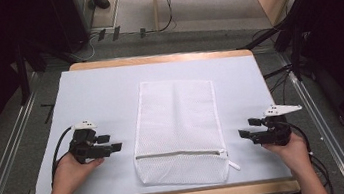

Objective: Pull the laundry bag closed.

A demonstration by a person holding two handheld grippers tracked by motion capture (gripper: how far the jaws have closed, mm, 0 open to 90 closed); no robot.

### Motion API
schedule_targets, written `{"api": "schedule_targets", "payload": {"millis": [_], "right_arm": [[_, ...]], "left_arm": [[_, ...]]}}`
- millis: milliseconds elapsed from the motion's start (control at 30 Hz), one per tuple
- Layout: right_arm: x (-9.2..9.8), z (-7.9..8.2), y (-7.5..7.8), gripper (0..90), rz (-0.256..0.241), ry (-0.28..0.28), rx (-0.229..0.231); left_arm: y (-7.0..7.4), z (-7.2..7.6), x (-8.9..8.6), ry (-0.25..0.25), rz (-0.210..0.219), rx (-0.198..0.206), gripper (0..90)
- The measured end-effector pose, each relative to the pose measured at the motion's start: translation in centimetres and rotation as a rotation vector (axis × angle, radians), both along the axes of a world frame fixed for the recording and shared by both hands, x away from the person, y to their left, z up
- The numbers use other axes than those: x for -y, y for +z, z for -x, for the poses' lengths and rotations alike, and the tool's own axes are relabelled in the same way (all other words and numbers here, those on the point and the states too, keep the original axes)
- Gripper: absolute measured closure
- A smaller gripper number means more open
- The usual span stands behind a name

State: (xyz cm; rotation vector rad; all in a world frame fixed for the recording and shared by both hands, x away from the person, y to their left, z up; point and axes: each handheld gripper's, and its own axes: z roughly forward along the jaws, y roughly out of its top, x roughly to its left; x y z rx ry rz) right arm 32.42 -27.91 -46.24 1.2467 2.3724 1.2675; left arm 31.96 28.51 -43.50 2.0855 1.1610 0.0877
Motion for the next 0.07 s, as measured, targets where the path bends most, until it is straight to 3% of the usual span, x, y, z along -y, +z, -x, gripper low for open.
{"api": "schedule_targets", "payload": {"millis": [67], "right_arm": [[0.01, 0.01, -0.05, 32.2, -0.002, -0.003, -0.003]], "left_arm": [[-0.04, -0.06, 0.03, 0.002, 0.001, 0.0, 33.2]]}}
